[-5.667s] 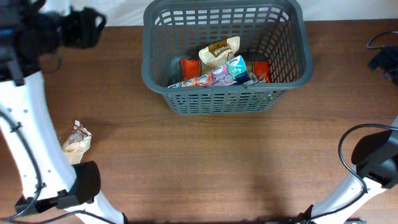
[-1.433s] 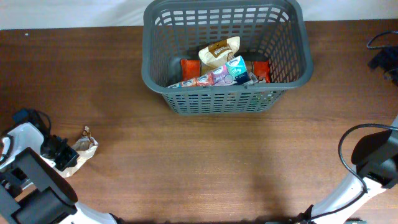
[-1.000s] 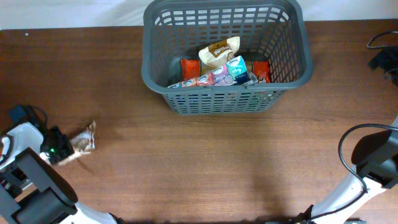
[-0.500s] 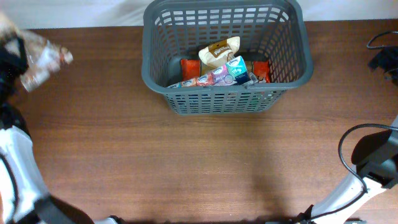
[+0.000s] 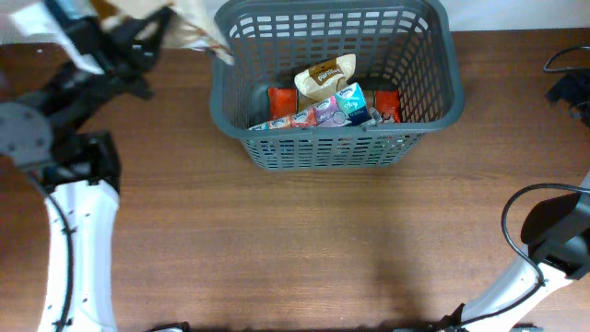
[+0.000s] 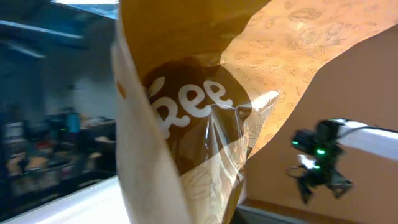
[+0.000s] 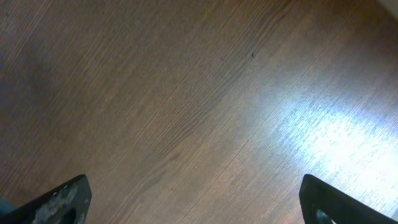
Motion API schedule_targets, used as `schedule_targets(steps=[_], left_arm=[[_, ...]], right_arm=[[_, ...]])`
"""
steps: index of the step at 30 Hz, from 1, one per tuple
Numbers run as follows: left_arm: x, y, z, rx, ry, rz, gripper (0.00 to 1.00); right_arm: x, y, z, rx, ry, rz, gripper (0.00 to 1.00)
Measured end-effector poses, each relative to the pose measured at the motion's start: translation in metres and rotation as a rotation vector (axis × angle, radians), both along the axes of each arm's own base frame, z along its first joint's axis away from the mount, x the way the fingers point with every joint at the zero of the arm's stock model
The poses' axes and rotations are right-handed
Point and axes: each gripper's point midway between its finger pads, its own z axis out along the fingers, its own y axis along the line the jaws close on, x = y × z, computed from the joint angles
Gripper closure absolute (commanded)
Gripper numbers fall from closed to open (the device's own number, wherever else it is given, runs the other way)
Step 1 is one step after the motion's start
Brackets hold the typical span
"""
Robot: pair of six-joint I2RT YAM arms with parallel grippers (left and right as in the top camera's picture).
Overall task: Pack container
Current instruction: 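Lift the Tree bag and carry it over the basket, then lower the Tree bag into the basket and open the left gripper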
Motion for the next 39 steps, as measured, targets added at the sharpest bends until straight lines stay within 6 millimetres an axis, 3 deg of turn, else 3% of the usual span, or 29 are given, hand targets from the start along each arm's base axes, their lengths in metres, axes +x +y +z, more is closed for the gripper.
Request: schedule_targets(steps=[4,7,13,18,24,34,39], left_arm=[[0.004,-0.029,-0.008,0.000,0.004,-0.065,0.98],[0.021,-0.039,-0.019,-0.040,0.065,-0.060,0.98],[0.089,-0.028,-0.074,-0.195,0.418,0.112,0.98],[0.111,-0.028,-0.091,-0.297,0.537,0.229,0.98],[0.119,-0.053,-0.113,-0.313,0.686,0.349,0.98],[0.107,-0.081,-0.077,-0.200,0.587,0.464,0.98],[0.104,-0.095,-0.101,-0.045,0.599,0.495,0.98]], right_arm=[[0.000,0.000,0.000,0.000,0.000,0.000,0.01],[0.000,0.000,0.000,0.000,0.000,0.000,0.01],[0.000,0.000,0.000,0.000,0.000,0.000,0.01],[0.000,0.000,0.000,0.000,0.000,0.000,0.01],[0.000,0.000,0.000,0.000,0.000,0.000,0.01],[0.000,0.000,0.000,0.000,0.000,0.000,0.01],[0.000,0.000,0.000,0.000,0.000,0.000,0.01]])
